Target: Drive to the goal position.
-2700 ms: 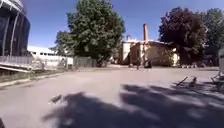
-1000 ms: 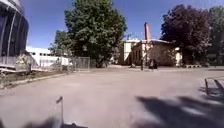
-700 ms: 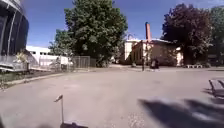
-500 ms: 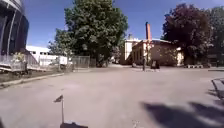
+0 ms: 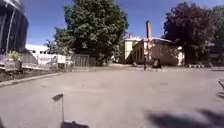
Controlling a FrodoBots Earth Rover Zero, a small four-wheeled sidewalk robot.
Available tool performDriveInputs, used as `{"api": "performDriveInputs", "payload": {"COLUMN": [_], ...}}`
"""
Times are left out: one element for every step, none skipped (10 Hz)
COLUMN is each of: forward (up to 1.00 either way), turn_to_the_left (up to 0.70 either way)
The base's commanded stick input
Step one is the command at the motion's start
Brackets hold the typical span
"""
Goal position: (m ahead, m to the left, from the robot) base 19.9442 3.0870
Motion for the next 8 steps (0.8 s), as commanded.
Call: {"api": "performDriveInputs", "payload": {"forward": [0.6,0.6,0.6,0.6,0.6,0.6,0.6,0.6], "turn_to_the_left": [0.0,0.0,0.0,0.0,0.0,0.0,0.0,0.0]}}
